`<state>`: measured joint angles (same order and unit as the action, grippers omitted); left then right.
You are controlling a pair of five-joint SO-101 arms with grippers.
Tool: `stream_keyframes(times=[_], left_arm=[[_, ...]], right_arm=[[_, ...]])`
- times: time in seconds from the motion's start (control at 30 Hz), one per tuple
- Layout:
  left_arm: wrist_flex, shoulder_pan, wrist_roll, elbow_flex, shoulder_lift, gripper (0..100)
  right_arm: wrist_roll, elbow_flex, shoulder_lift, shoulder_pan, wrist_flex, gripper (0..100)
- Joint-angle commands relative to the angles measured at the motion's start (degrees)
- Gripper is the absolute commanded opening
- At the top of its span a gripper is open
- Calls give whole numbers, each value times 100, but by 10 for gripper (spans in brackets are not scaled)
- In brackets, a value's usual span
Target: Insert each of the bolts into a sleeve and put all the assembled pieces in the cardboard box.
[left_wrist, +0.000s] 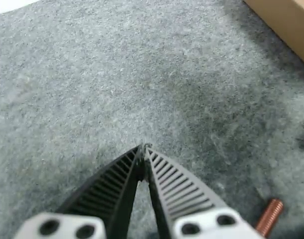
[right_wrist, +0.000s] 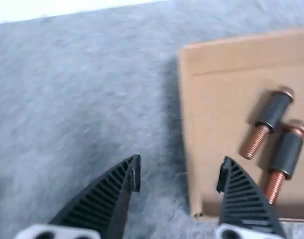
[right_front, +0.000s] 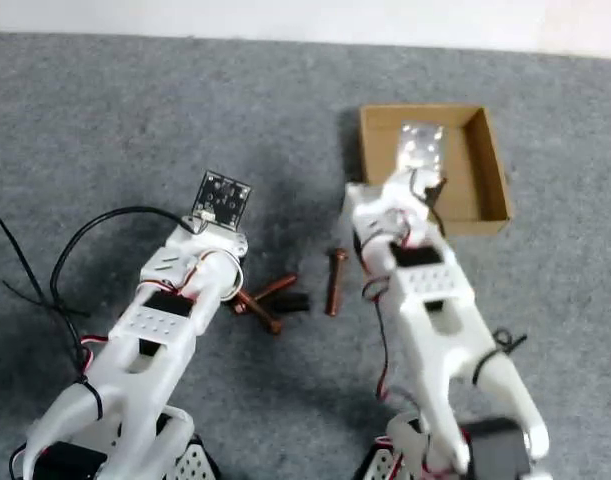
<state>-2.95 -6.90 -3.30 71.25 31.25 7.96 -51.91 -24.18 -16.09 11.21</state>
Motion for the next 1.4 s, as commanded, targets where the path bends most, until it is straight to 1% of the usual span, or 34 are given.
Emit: stream_keyframes(times=[0.0,0.1,0.2,0.3,0.43,0.63,0.77,0.93,1.03,1.2,1.37], left_arm=[[105,66,44,-321,-13,7],[105,75,44,-312,-13,7],[114,75,44,-312,-13,7],[114,75,44,-312,-13,7],[114,84,44,-321,-13,7],[123,514,62,-374,-13,7],[114,716,501,-426,-13,7],[123,875,659,-435,-13,7],[123,875,659,-435,-13,7],[273,884,659,-426,-13,7],[273,875,651,-426,-13,7]], right_arm=[[-492,-382,-848,-444,57,235],[-510,-734,-1270,-760,180,235],[-536,-866,-1534,-998,760,235],[-1046,-848,-1701,-1121,1253,235],[-1591,-848,-1701,-1191,1349,235],[-2312,-892,-1701,-1622,1569,235],[-2752,-884,-1692,-1815,1807,235],[-3015,-892,-1657,-1833,1807,235],[-3174,-848,-1235,-1842,2062,235],[-3182,-435,-409,-1842,2123,235],[-3182,-338,-207,-2000,2193,235]])
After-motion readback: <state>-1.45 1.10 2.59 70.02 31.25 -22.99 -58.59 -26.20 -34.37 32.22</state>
